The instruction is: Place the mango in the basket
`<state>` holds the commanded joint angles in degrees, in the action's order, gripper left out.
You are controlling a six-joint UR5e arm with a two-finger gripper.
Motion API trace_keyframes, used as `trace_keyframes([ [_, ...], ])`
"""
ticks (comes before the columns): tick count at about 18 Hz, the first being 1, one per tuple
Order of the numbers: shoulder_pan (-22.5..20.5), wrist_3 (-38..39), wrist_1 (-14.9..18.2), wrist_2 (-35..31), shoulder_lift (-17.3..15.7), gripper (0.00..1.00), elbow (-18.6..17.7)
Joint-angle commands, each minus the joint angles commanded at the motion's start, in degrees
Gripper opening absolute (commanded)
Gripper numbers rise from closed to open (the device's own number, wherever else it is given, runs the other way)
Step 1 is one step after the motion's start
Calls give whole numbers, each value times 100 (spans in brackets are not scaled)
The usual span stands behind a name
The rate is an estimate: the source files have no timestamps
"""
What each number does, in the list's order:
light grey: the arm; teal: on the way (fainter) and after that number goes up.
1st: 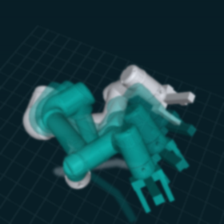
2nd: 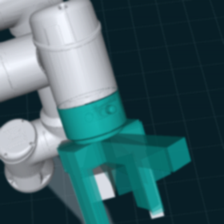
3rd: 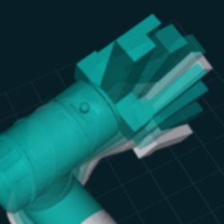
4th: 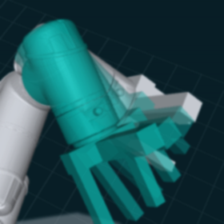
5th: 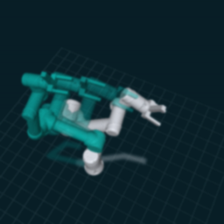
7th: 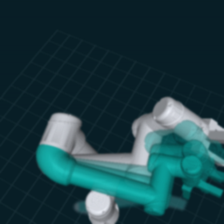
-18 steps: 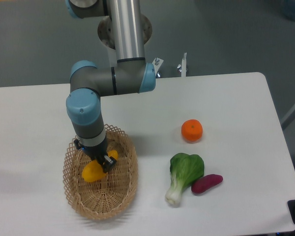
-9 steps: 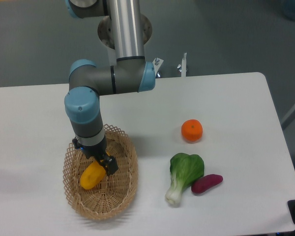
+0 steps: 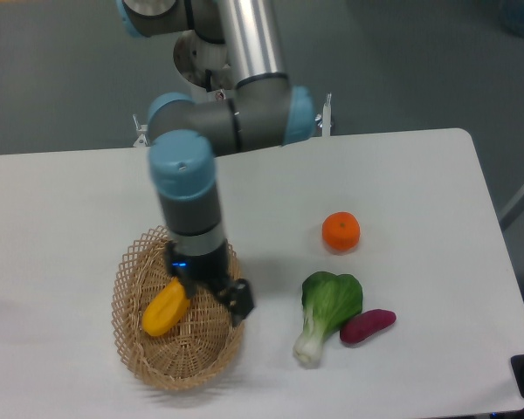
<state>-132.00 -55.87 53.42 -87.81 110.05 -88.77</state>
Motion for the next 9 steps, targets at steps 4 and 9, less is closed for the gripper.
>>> trace_keyframes([
  [4, -650, -800, 659, 378, -203, 100, 167],
  [9, -1275, -1856, 1434, 607, -405, 100, 431],
])
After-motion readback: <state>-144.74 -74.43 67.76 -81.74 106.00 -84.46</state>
